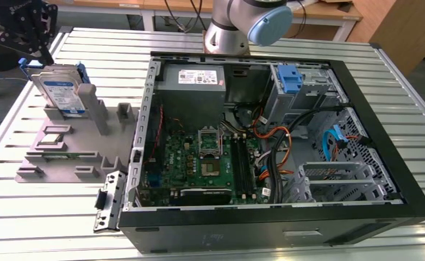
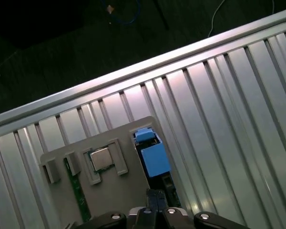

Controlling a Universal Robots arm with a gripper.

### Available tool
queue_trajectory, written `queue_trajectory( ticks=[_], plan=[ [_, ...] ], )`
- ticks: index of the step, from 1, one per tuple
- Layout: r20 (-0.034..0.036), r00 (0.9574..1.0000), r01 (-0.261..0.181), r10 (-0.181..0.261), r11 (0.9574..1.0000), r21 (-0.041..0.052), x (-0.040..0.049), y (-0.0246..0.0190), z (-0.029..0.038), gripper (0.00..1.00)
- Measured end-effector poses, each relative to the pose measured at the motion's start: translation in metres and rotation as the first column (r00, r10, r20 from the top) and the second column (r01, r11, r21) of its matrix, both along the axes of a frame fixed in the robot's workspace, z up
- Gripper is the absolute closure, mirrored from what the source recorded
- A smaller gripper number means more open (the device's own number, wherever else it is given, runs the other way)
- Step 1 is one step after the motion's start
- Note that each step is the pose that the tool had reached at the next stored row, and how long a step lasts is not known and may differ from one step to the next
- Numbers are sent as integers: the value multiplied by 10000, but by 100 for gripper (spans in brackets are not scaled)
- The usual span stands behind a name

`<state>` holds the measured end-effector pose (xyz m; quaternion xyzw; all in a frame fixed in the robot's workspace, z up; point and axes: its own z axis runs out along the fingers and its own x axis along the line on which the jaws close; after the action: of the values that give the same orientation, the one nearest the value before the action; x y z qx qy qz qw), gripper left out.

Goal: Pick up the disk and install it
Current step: 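Pick up the disk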

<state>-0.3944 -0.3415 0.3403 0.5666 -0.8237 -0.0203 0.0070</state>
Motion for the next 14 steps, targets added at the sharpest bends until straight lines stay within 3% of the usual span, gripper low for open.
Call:
queue_trajectory(
  ticks=[3,6,10,14],
  plan=[
    [1,9992,-409,409,9992,1,0,0,-1,90],
    [0,9955,-943,943,9955,0,0,0,-2,90],
    [1,9861,-1664,1664,9861,0,0,0,-4,90],
    [1,9718,-2359,2359,9718,0,0,0,-6,90]
  ],
)
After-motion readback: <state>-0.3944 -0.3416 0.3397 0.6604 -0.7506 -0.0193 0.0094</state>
